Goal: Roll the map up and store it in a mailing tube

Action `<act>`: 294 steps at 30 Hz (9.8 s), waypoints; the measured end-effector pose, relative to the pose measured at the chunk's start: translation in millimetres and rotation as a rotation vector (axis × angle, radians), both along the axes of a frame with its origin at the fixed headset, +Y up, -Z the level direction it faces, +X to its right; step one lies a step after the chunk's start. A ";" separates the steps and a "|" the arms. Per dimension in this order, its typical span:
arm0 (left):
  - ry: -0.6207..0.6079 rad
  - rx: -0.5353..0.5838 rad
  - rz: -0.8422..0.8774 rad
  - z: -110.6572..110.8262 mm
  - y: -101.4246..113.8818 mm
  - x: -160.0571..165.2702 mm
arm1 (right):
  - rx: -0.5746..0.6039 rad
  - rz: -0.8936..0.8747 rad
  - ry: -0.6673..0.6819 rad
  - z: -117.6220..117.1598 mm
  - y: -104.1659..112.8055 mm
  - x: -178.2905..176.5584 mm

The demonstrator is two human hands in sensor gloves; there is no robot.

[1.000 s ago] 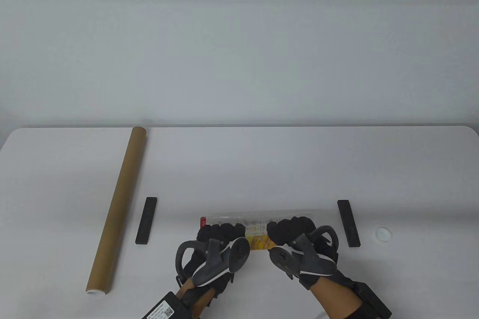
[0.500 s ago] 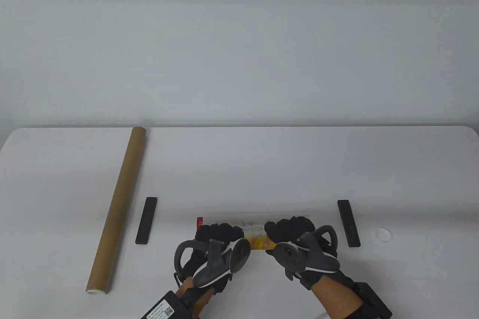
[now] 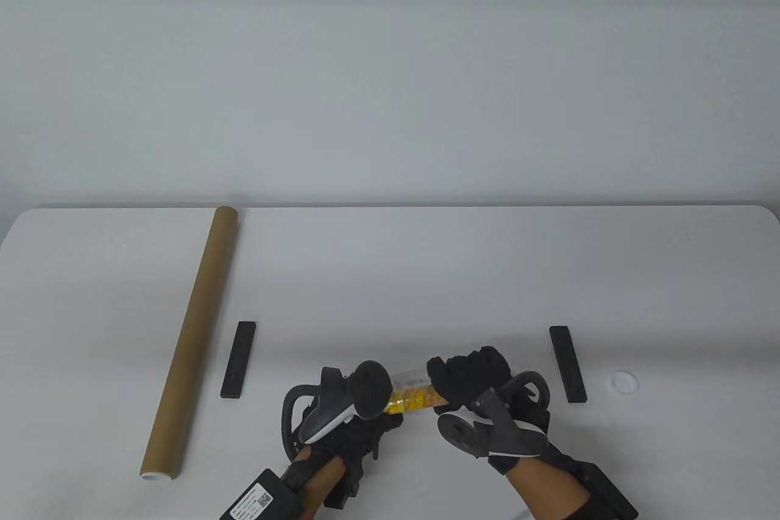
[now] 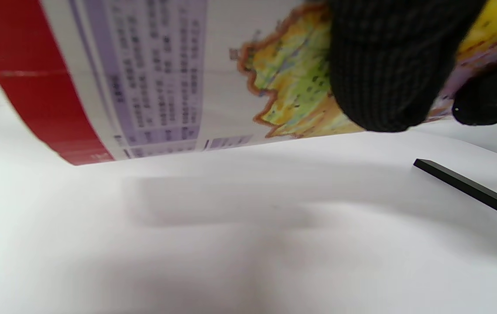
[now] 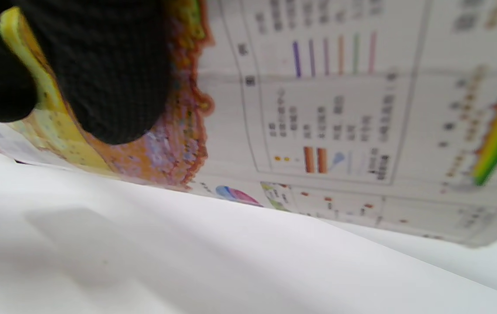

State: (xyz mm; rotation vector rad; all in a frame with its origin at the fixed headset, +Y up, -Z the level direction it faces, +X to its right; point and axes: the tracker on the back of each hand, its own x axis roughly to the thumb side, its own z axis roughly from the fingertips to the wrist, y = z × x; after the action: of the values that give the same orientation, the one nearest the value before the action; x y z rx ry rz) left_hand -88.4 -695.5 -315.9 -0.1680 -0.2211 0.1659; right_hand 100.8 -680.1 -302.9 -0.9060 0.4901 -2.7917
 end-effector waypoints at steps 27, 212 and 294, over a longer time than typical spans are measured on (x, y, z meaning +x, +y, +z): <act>-0.024 0.419 -0.276 22.6 16.4 19.8 | -0.266 -0.177 0.001 -15.0 -6.9 13.3; 0.021 -0.040 -0.007 -2.7 4.5 -6.3 | -0.017 -0.010 0.023 0.9 3.3 2.8; -0.025 -0.061 -0.007 -6.8 -1.2 -8.2 | -0.037 0.005 0.016 -1.1 1.9 4.1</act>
State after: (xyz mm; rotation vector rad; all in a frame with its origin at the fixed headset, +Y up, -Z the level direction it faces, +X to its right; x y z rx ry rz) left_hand -96.7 -696.7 -322.7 -0.2317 -0.2407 0.1641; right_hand 104.9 -678.2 -304.0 -0.9366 0.4388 -2.8003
